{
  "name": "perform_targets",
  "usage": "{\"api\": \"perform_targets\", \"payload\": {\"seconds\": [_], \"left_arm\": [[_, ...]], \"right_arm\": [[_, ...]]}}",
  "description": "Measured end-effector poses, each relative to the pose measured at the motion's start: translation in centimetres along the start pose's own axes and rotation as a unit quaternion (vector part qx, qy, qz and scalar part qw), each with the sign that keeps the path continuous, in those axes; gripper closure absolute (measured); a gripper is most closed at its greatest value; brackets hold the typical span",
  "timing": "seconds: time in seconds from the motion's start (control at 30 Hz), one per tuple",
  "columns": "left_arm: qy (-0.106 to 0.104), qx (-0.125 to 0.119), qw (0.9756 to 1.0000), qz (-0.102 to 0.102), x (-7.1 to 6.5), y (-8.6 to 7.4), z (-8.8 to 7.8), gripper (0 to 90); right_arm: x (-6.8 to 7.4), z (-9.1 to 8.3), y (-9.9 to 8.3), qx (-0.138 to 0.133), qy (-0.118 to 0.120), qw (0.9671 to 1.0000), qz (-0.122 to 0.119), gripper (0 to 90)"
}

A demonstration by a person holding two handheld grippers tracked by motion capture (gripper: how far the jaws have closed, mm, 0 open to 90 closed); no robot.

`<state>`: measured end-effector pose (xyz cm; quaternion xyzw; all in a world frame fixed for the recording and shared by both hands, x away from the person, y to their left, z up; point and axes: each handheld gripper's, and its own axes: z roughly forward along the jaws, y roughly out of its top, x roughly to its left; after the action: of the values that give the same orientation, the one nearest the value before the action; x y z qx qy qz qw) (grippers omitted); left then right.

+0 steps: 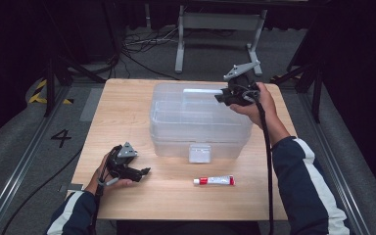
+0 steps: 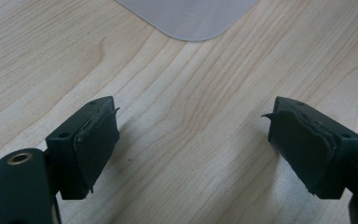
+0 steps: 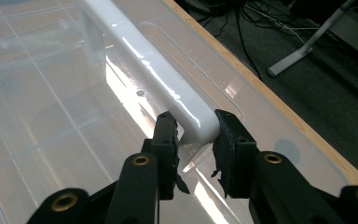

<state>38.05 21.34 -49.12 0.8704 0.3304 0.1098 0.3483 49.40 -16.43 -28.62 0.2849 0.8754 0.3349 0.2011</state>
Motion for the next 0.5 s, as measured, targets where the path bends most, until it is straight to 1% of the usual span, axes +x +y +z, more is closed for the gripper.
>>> {"api": "perform_targets", "payload": {"seconds": [0.03, 0.07, 0.1, 0.13, 0.17, 0.2, 0.27, 0.3, 0.33, 0.37, 0.4, 0.5], "left_arm": [[0.004, 0.0, 1.0, 0.0, 0.1, 0.07, -0.01, 18.0], [0.004, 0.0, 1.0, 0.0, 0.1, 0.07, -0.01, 19.6], [0.008, -0.005, 0.9999, -0.01, 0.23, 0.1, -0.04, 22.7], [0.012, -0.007, 0.9999, -0.01, 0.34, 0.11, -0.08, 25.3], [0.012, -0.009, 0.9998, -0.013, 0.41, 0.12, -0.06, 27.6], [0.014, -0.01, 0.9998, -0.013, 0.47, 0.17, -0.08, 30.0], [0.016, -0.01, 0.9998, -0.012, 0.58, 0.24, -0.1, 37.5], [0.01, -0.01, 0.9998, -0.013, 0.72, 0.44, -0.1, 40.5], [0.01, -0.01, 0.9998, -0.013, 0.72, 0.44, -0.1, 47.0], [0.007, -0.011, 0.9998, -0.012, 0.78, 0.53, -0.15, 47.0], [0.001, -0.011, 0.9998, -0.015, 0.77, 0.58, -0.12, 52.5], [-0.001, -0.008, 0.9999, -0.008, 0.82, 0.64, -0.13, 59.8]], "right_arm": [[-0.13, 0.01, 0.16, 0.0, -0.001, 1.0, 0.002, 71.1], [-0.13, 0.01, 0.16, 0.0, -0.001, 1.0, 0.002, 71.1], [-0.2, 0.02, 0.25, 0.0, -0.001, 1.0, 0.006, 71.0], [-0.3, 0.03, 0.3, 0.0, -0.001, 1.0, 0.007, 71.0], [-0.35, 0.03, 0.35, 0.001, 0.001, 0.9999, 0.013, 71.0], [-0.43, 0.05, 0.42, 0.0, 0.001, 0.9999, 0.013, 71.0], [-0.46, 0.02, 0.57, 0.004, 0.0, 0.9999, 0.015, 70.9], [-0.52, 0.06, 0.63, 0.006, 0.001, 0.9999, 0.015, 70.9], [-0.52, 0.06, 0.63, 0.006, 0.001, 0.9999, 0.015, 70.9], [-0.54, 0.04, 0.7, 0.008, 0.001, 0.9998, 0.017, 70.9], [-0.55, 0.06, 0.74, 0.006, -0.001, 0.9998, 0.017, 70.9], [-0.71, 0.09, 0.83, 0.006, 0.0, 0.9999, 0.016, 70.9]]}}
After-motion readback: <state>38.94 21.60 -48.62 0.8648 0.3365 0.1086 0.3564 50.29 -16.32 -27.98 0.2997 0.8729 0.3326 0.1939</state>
